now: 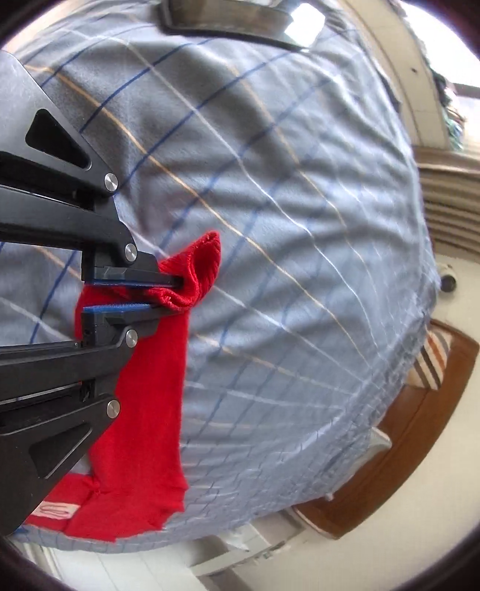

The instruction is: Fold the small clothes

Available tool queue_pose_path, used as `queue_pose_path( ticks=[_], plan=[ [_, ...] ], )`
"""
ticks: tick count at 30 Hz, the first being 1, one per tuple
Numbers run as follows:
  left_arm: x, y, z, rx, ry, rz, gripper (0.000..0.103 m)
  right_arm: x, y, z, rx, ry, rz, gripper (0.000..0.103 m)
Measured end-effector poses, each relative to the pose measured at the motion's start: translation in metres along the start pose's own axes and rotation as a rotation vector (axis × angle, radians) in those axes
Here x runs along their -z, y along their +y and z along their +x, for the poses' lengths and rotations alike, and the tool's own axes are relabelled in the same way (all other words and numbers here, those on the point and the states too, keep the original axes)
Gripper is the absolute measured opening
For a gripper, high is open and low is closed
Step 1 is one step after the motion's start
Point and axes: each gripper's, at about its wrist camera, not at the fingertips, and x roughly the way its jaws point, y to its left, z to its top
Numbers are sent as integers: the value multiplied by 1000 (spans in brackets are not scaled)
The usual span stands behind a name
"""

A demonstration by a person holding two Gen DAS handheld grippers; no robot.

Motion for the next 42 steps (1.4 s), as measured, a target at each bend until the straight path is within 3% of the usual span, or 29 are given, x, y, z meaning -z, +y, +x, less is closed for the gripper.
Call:
queue_pose_path(
  ticks=[3,7,11,14,15,16,17,18,22,25,29,33,36,39,42],
  plan=[
    [-16,-81,-35,90,-63,158,5,0,0,0,1,0,-1,100],
    [-14,-214,-70,280,-88,401,5,0,0,-1,2,0,-1,100],
    [21,-335,-80,436,-54,624,5,0,-1,0,2,0,-1,100],
    [60,-396,-63,467,-15,733,8,0,-1,0,2,0,0,100],
    [74,-409,-52,461,7,755,17,0,0,-1,2,0,0,100],
    [87,-420,-39,455,44,770,45,0,0,-1,2,0,0,100],
    [101,-426,-25,437,82,771,61,0,-1,0,1,0,0,101],
    [114,-425,-15,420,102,764,78,0,0,-1,0,0,1,101],
    [151,-392,-2,417,189,727,78,0,-1,-1,-2,0,2,101],
    [161,-344,-8,390,193,695,79,0,-1,-2,-1,0,2,101],
    [170,-262,-17,262,136,685,82,0,-1,-1,2,3,1,101],
    [182,-205,-10,158,146,660,82,0,0,-1,6,3,-1,101],
    [184,-200,-2,128,130,663,82,1,1,-1,12,2,-3,101],
    [174,-216,5,111,59,671,82,1,2,-2,20,-3,-7,101],
    [160,-240,32,24,22,706,82,2,3,-3,26,-6,-10,101]
  ],
)
